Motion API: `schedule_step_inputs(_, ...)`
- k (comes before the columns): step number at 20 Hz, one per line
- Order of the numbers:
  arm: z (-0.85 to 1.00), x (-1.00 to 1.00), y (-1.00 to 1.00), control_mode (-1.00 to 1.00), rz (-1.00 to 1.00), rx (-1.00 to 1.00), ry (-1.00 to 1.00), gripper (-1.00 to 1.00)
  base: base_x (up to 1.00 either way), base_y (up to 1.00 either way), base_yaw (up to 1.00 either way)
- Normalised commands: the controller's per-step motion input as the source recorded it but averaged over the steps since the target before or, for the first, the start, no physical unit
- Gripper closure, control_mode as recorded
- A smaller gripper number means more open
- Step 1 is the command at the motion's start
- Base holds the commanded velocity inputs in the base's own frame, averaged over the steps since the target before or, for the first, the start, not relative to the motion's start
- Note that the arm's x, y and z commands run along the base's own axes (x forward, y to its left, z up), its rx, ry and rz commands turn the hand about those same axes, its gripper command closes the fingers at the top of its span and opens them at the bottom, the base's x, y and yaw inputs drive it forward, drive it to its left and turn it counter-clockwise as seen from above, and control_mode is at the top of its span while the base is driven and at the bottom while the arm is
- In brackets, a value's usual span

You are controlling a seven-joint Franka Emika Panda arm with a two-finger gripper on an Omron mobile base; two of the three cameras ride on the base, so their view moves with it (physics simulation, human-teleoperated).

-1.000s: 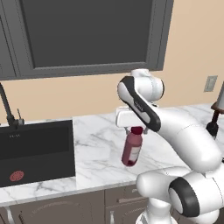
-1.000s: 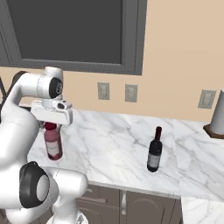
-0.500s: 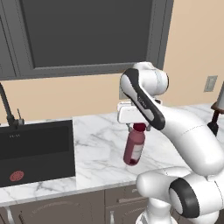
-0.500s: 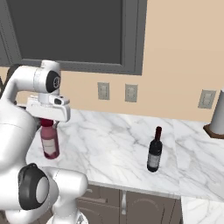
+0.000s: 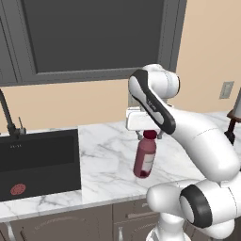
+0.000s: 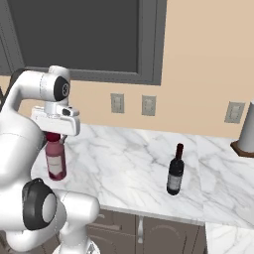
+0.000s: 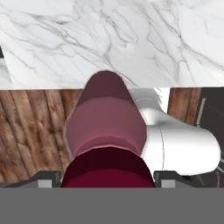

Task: There is a wine glass and glass cup on the dining counter. Place the wine bottle next to the wine glass and the juice bottle next to the glass cup.

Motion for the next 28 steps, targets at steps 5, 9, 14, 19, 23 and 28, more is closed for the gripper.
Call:
schedule_step_inputs(5,0.00,0.00,0.00,-1.00,0.00,0.00,0.00,1.00,0.00,0.00,0.00)
schedule_step_inputs(9,0.00,0.00,0.00,1.00,0.00,0.00,0.00,1.00,-0.15,0.00,0.00)
schedule_step_inputs(14,0.00,0.00,0.00,1.00,0.00,0.00,0.00,1.00,-0.44,0.05,0.00)
schedule_step_inputs(19,0.00,0.00,0.00,1.00,0.00,0.00,0.00,1.00,-0.64,0.07,0.06)
schedule_step_inputs(23,0.00,0.00,0.00,1.00,0.00,0.00,0.00,1.00,-0.52,0.06,0.49)
schedule_step_inputs(28,0.00,0.00,0.00,1.00,0.00,0.00,0.00,1.00,-0.37,0.10,0.68)
